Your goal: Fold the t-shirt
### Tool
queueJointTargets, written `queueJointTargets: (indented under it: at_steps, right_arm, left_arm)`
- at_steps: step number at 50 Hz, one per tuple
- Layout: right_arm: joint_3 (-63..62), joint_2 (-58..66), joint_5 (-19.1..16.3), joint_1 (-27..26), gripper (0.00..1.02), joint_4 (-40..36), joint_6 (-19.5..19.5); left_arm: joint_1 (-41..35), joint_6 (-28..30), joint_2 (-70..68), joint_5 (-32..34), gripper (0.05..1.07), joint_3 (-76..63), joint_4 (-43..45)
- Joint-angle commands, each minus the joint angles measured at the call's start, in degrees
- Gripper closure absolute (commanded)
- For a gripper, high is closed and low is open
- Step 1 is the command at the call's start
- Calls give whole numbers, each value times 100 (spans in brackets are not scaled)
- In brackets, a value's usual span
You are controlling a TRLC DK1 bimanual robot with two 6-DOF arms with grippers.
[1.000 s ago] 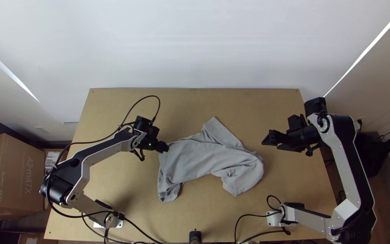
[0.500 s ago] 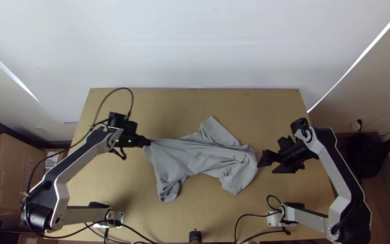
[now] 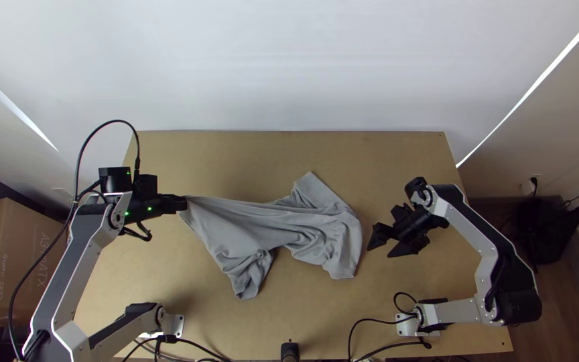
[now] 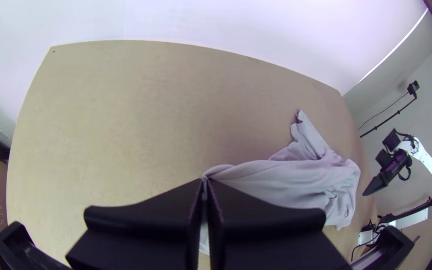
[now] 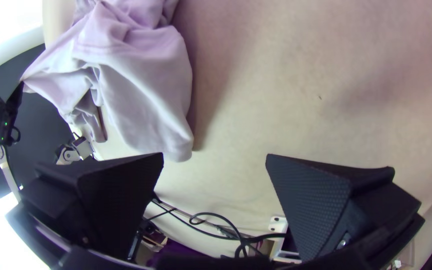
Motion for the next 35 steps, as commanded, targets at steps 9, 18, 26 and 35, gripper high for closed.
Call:
queueJointTargets:
  at_steps: [9, 18, 26, 35]
  right_arm:
    - [692, 814, -291, 369, 10, 455, 541]
    - [833, 937, -405, 624, 10, 745, 779]
    - [1132, 1157, -484, 879, 10, 956, 1113]
    - [1624, 1421, -511, 1081, 10, 992, 1420]
  left_arm:
    - [707, 359, -736, 54, 104, -114, -612]
    - [1296, 808, -1131, 124, 104, -307, -955]
    - [1903, 1238, -1421, 291, 104, -624, -1095]
    - [2535, 1678, -1570, 326, 104, -993, -1095]
